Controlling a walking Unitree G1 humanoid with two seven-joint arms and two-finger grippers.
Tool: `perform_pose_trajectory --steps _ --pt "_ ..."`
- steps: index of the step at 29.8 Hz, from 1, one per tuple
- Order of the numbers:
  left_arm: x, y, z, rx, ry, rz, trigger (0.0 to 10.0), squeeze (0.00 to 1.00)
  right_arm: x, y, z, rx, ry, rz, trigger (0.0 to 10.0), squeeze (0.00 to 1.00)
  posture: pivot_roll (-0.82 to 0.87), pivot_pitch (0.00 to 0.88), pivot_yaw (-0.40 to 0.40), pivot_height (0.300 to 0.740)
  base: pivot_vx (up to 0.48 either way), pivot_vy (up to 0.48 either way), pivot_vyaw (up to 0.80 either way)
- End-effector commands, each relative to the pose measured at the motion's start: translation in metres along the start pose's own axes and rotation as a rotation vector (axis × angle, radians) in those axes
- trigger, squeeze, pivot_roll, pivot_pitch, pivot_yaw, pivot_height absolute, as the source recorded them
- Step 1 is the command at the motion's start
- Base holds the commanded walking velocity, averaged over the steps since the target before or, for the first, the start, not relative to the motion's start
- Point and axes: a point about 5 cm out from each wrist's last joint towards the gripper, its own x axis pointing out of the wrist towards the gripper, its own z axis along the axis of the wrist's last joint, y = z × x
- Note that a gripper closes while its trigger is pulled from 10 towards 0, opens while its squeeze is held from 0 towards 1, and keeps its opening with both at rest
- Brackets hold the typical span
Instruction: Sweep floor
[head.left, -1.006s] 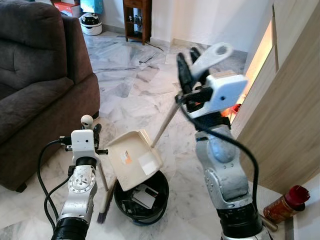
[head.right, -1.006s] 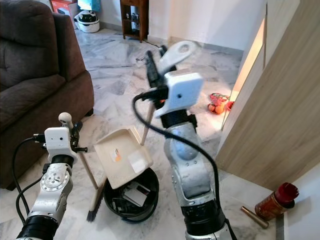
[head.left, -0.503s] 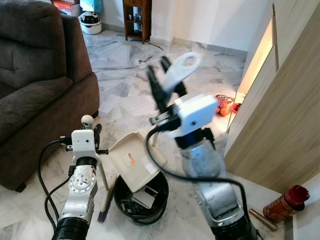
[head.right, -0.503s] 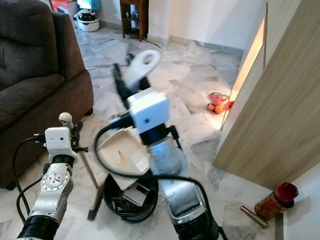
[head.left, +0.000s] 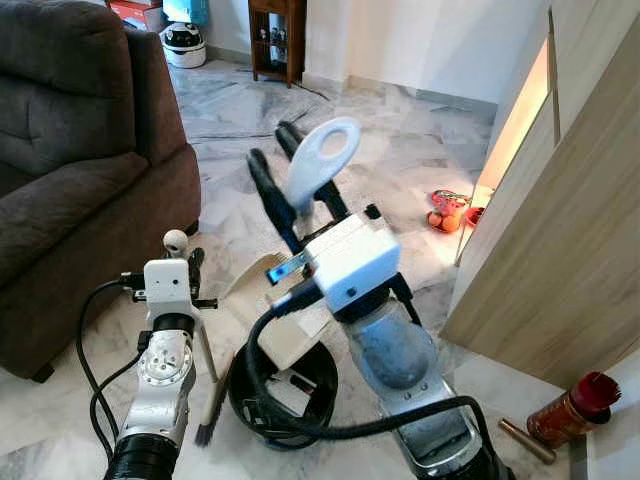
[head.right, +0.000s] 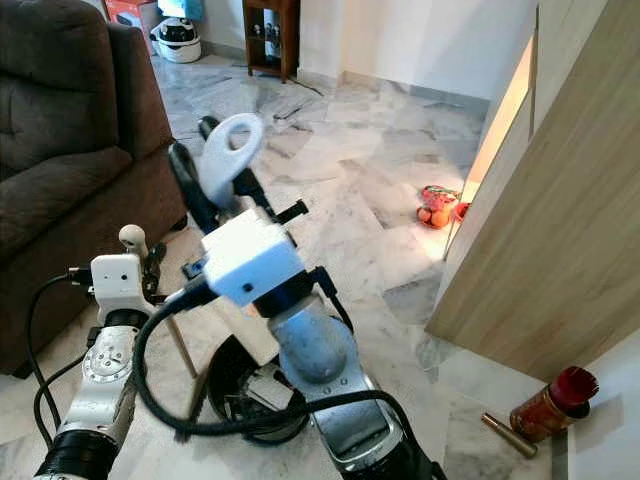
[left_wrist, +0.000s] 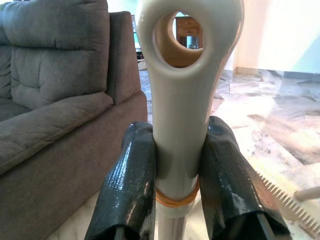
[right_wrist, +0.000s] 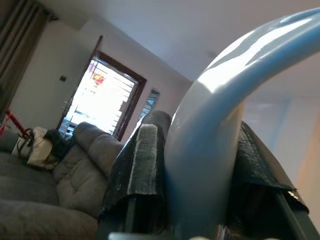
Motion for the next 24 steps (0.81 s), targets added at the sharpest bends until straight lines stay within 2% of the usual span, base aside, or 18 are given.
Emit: perform_pose_trajectory --steps 1,11,16,24 --pt "0.0051 -0.0065 0.0105 0.006 -0.059 -0.027 10.0 0.00 0.0056 -0.0022 0.0213 -0.026 -0.120 -0.002 10.0 0.00 0.04 0.034 -0.045 0.740 0.000 0.000 0.00" --pt "0.0049 -0.0063 0.0105 0.004 -0.059 -0.023 10.0 0.00 0.0056 0.0009 0.0238 -0.041 -0.133 0.022 10.0 0.00 0.04 0.036 -0.046 0.740 0.000 0.000 0.00" --pt "0.0051 -0.0063 0.0105 0.003 -0.059 -0.023 10.0 0.00 0.0060 0.0049 0.0194 0.034 -0.090 0.056 10.0 0.00 0.03 0.042 -0.045 0.740 0.000 0.000 0.00" --pt "0.0053 -0.0062 0.0105 0.005 -0.059 -0.022 10.0 0.00 0.0051 0.0042 0.0175 -0.017 -0.093 0.065 10.0 0.00 0.04 0.042 -0.046 0.740 0.000 0.000 0.00"
